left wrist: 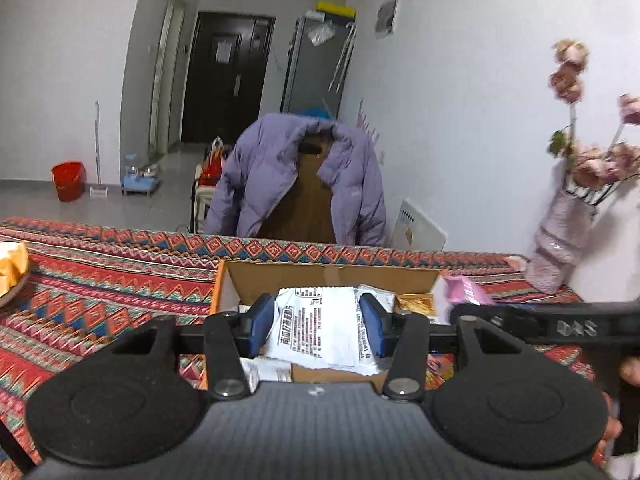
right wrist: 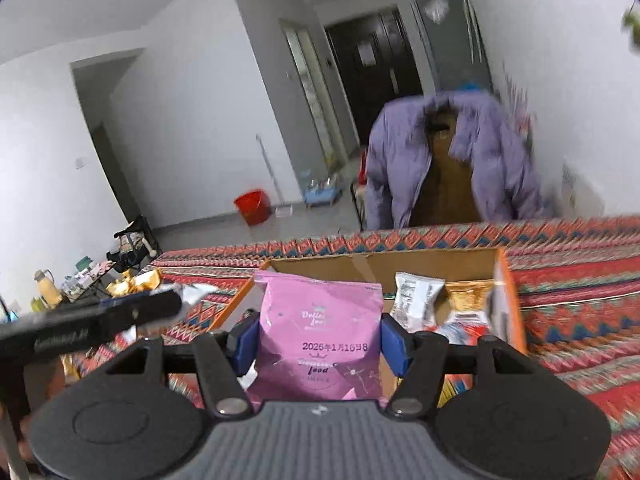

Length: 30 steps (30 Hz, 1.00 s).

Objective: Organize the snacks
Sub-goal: 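Carry both packets into the cardboard box and open both tools to release them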

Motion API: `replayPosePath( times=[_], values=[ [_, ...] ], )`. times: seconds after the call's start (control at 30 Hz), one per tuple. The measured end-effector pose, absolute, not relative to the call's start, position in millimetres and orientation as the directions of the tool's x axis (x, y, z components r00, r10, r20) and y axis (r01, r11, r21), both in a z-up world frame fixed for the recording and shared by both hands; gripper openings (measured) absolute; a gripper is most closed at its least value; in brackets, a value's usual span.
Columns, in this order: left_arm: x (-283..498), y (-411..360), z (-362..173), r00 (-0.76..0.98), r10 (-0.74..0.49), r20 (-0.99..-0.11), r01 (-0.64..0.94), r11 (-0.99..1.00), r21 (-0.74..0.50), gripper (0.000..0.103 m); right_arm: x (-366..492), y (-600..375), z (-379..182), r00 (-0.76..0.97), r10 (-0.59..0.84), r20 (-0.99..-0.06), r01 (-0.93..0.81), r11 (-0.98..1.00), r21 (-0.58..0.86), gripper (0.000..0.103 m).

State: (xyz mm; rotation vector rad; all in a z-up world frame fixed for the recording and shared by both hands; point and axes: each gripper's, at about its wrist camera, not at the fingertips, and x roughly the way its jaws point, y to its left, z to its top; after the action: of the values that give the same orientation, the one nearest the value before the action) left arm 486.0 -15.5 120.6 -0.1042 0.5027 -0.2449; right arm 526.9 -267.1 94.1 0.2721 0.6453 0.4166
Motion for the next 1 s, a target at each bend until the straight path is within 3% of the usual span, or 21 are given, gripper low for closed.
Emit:
replayPosePath(
  times=[0.2,0.4,0.47,0.8,1.0],
  values=[
    [560.8,-29.7,72.6,0.768,-0.256,-0.587,0.195,0.967,-0.166,0.049,623.1,-256.3,50.0,0.638,0.464,-0.615,-0.225,0.876,0.427,0.062],
    [581.5,-29.2,45.1,0.739,-0.301,-0.603,0.218,0.953,-0.209,0.069,659.1,-244.7,27.8,0.62,0.449,-0.644,-0.214,0.886,0.411,0.066],
    [582.4,-28.5,44.0,0.746,-0.296,-0.597,0.223,0.955,-0.195,0.073,662.4,-244.7,26.8,0.628,0.442,-0.641,-0.217,0.89,0.401,0.07],
    [574.0,-18.1,69.2,0.765,-0.245,-0.596,0.18,0.969,-0.167,0.075,635.4,-258.5,46.3,0.655,0.402,-0.639,-0.232,0.913,0.337,0.074],
    [535.9,-7.9,100.2,0.802,-0.186,-0.568,0.177,0.982,-0.07,0.077,581.9,-290.7,74.3,0.698,0.334,-0.633,-0.199,0.94,0.276,0.075]
  ],
)
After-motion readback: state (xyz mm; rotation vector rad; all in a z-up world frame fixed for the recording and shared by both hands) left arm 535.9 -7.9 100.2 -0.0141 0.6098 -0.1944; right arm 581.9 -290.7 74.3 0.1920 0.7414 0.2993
